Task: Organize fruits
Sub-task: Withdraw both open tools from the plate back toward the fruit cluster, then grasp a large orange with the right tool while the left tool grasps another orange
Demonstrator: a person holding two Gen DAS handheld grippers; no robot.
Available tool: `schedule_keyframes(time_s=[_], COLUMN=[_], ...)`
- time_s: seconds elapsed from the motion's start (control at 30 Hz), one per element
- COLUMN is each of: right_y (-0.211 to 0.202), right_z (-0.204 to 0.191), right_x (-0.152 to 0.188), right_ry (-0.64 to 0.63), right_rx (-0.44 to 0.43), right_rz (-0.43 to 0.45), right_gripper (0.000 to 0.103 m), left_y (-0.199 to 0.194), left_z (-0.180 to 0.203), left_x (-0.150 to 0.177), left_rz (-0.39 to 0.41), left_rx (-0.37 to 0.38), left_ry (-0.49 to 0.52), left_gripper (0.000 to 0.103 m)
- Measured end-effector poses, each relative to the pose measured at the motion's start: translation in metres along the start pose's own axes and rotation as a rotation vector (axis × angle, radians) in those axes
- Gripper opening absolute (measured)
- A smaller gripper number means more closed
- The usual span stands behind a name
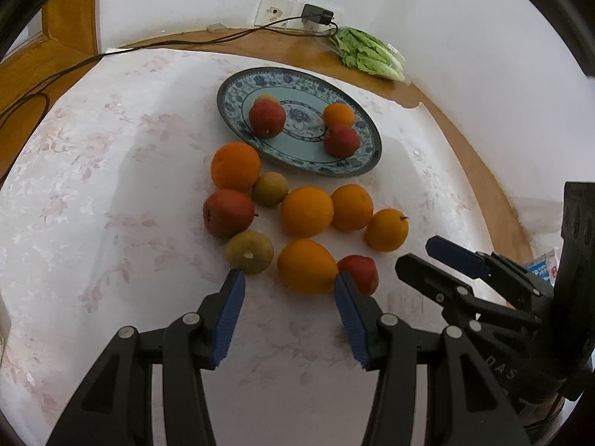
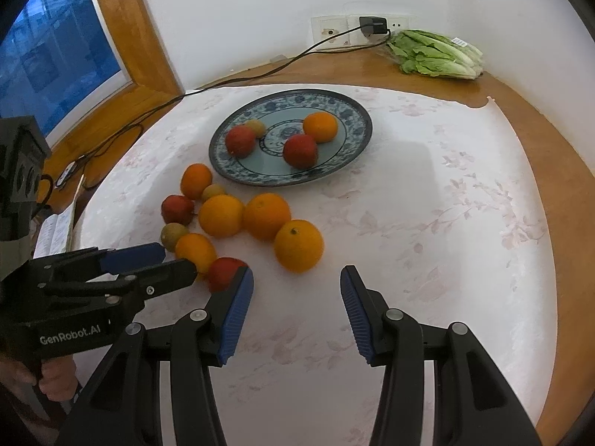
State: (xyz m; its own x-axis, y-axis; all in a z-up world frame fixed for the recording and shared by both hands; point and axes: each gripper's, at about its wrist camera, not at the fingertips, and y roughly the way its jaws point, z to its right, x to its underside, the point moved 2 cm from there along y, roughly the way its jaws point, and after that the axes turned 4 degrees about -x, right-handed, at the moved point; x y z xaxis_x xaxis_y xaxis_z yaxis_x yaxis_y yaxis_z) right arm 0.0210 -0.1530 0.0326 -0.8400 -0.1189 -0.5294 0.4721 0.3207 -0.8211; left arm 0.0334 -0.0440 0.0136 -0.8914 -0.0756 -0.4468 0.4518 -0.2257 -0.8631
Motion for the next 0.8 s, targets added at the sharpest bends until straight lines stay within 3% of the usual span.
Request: schedule_keyframes(time_s=[0.5, 0.8], right_y=[0.023, 0.034], right_z=[0.006, 0.007], right_x=[-0.013, -0.013], right_ry=[-0.010, -0.001], right_rx=[0.006, -0.007], right_rz=[-0.005, -0.024], right_gripper=[0.050, 0.040], left_y=[0.012, 0.017], left_z=[0.005, 0.007], left_x=[-0.005, -0.010], left_rz=[-0.003, 0.013], left_rx=[0.027, 0.036], left_ry=[-0.039, -0.052], left_gripper=[0.049, 0.047])
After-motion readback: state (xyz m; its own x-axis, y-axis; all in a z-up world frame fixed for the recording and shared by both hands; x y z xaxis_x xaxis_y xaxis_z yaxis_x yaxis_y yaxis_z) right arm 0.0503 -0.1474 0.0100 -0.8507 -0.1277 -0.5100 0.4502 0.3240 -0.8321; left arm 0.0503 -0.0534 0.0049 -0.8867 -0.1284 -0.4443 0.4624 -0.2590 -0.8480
